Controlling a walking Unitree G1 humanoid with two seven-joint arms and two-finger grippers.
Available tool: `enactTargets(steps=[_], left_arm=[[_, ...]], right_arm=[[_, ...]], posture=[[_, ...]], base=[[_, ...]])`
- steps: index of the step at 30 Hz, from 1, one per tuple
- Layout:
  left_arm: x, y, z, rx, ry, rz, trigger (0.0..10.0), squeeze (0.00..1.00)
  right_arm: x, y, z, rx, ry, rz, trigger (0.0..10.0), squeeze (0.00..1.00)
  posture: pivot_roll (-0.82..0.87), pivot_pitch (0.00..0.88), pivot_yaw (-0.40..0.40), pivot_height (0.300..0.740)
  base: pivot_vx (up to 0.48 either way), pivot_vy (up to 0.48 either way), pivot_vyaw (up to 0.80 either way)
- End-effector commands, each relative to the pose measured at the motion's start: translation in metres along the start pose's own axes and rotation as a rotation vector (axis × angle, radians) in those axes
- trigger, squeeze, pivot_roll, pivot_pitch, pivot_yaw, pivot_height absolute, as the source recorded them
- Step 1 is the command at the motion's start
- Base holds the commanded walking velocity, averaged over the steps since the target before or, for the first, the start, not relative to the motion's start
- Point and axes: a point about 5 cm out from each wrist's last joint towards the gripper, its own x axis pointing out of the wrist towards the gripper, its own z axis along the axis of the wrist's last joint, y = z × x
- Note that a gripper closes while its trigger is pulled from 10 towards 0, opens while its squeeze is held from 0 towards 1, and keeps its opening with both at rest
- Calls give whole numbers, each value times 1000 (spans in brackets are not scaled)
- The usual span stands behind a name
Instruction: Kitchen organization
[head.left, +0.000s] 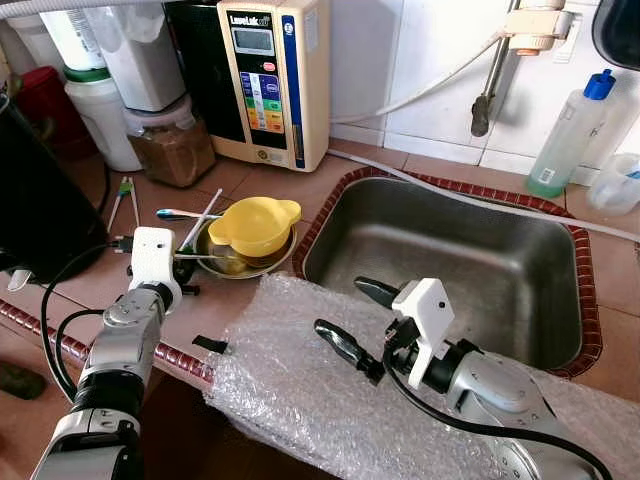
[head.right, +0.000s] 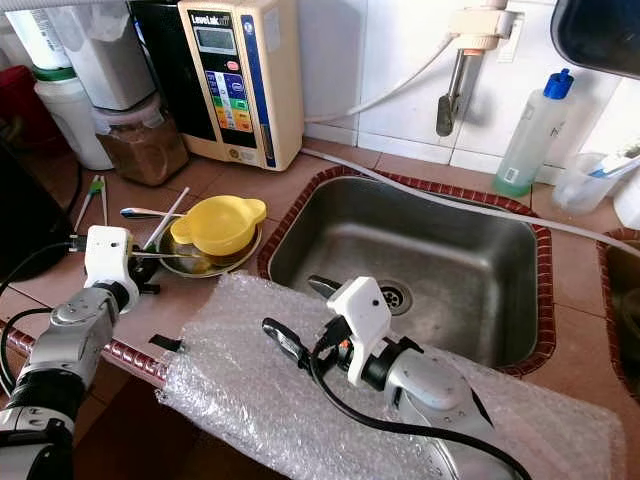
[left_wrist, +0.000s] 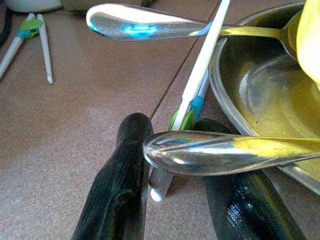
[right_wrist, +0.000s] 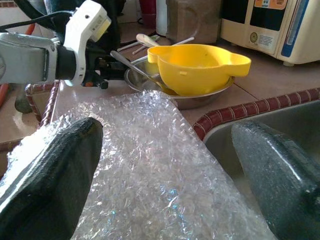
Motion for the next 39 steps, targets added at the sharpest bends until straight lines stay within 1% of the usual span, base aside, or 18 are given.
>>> enactTargets(steps=[1, 4, 5, 8, 13, 14, 16, 18, 19, 20, 21, 22, 24, 25, 27, 32, 37, 39], left_arm=[[-2, 2, 2, 22, -16, -1, 0, 0], [-4, 4, 6, 37, -50, 9, 0, 0], [-6, 8, 10, 61, -63, 20, 0, 0], [-9, 11, 15, 87, -92, 26, 0, 0], [-14, 14, 24, 113, -136, 28, 0, 0], [-16, 14, 32, 143, -167, 25, 0, 0], [-19, 14, 39, 178, -193, 23, 0, 0], [-19, 14, 41, 192, -201, 23, 0, 0], [-21, 15, 44, 230, -206, 15, 0, 0], [-21, 15, 44, 230, -206, 15, 0, 0], [-22, 15, 49, 270, -214, 8, 0, 0], [-22, 15, 49, 270, -214, 8, 0, 0], [-23, 18, 57, 328, -214, 10, 0, 0], [-23, 18, 57, 328, -214, 10, 0, 0], [-25, 17, 67, 378, -207, 4, 0, 0], [-28, 16, 70, 447, -199, 9, 0, 0], [-30, 21, 68, 474, -177, 36, 0, 0], [-32, 29, 70, 489, -176, 92, 0, 0]], right_arm=[[1, -1, 3, -8, -10, 1, 10000, 0], [2, -2, 4, -6, -12, -2, 10000, 0], [2, -2, 3, -5, -12, -2, 10000, 0], [2, -2, 3, -4, -13, -2, 10000, 0], [4, -2, 2, -3, -15, -2, 10000, 0], [4, -1, 2, -3, -17, -2, 10000, 0], [4, -1, 2, -4, -18, -1, 10000, 0], [5, -1, 2, -4, -18, 0, 10000, 0], [5, -2, 2, -5, -18, 0, 10000, 0], [5, -2, 2, -5, -18, 0, 10000, 0], [5, -2, 2, -7, -18, 0, 10000, 0], [5, -2, 2, -7, -18, 0, 10000, 0], [6, -4, 3, -10, -18, 0, 10000, 0], [6, -4, 3, -10, -18, 0, 10000, 0], [7, -5, 3, -14, -20, 0, 10000, 0], [8, -5, 3, -15, -21, -2, 10000, 0], [8, -6, 3, -16, -22, -3, 10000, 0], [8, -5, 3, -17, -23, -4, 10000, 0]], posture=[[-109, 31, 74, 740], [-104, 32, 76, 740], [-102, 31, 76, 740], [-97, 29, 78, 740], [-92, 26, 80, 740], [-89, 26, 81, 740], [-86, 23, 78, 740], [-86, 23, 78, 740], [-85, 20, 78, 740], [-85, 20, 78, 740], [-82, 17, 76, 740], [-82, 17, 76, 740], [-80, 13, 74, 740], [-80, 13, 74, 740], [-79, 10, 74, 740], [-77, 7, 75, 740], [-75, 6, 75, 740], [-74, 6, 77, 740]], base=[[0, 0, 0], [0, 0, 0], [0, 0, 0], [0, 0, 0], [0, 0, 0], [0, 0, 0], [0, 0, 0], [0, 0, 0], [0, 0, 0], [0, 0, 0], [0, 0, 0], [0, 0, 0], [0, 0, 0], [0, 0, 0], [0, 0, 0], [0, 0, 0], [0, 0, 0], [0, 0, 0]])
